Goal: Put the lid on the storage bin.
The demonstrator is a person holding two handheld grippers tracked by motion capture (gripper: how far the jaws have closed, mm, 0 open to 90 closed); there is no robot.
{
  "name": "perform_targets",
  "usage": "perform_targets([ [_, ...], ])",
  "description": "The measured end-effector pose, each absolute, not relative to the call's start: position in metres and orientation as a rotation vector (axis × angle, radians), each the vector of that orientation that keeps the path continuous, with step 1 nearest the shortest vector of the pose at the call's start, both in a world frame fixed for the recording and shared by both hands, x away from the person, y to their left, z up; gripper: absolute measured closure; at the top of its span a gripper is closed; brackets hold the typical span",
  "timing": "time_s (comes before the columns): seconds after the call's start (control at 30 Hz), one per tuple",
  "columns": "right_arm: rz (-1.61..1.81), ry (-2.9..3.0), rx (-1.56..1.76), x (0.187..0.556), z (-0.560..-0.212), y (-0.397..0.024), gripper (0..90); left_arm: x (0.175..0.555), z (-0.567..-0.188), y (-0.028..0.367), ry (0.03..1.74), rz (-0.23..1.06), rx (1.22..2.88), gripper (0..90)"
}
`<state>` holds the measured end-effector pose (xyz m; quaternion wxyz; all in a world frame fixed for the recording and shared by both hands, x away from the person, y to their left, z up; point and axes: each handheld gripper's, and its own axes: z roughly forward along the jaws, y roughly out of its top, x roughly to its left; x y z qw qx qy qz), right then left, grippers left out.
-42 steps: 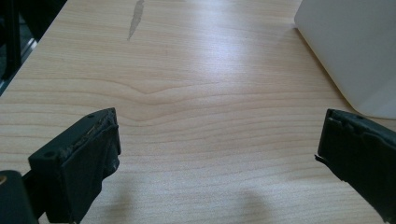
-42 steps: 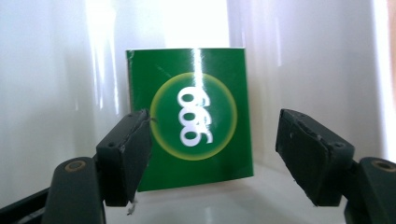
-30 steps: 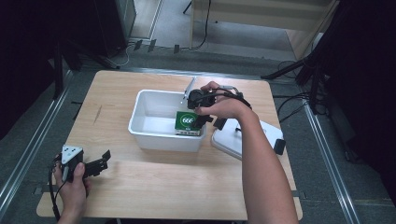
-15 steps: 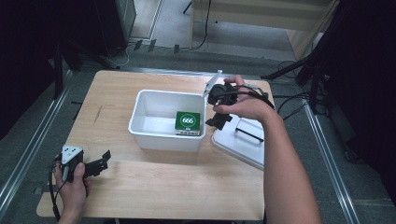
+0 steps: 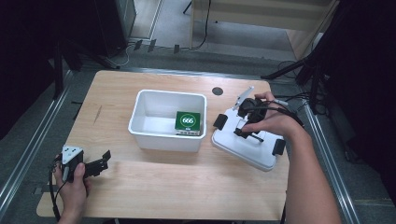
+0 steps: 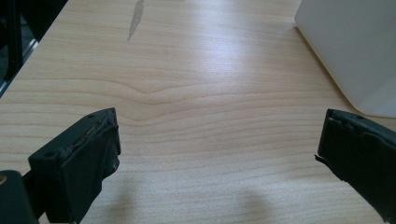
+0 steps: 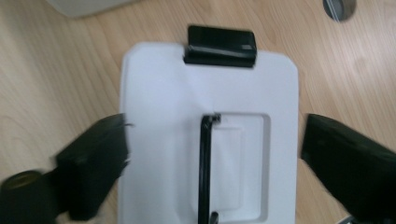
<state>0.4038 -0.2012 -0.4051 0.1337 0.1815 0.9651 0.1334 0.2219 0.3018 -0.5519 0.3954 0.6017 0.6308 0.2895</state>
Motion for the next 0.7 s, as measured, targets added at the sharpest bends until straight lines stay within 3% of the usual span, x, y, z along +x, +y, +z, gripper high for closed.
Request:
perform_targets([
  [0.1,0.389,2.772,0.583,0.402,-0.415,-0.216,20.6,0.222,-0.552,0.302,1.6,0.736,1.528,0.0],
  [0.3,0.373,2.783,0.66,0.398,-0.428,-0.234,51.7,0.222,-0.552,0.301,1.603,0.739,1.526,0.0],
  [0.7,0.251,2.812,0.65,0.398,-0.45,-0.236,75.4,0.222,-0.552,0.301,1.604,0.74,1.527,0.0],
])
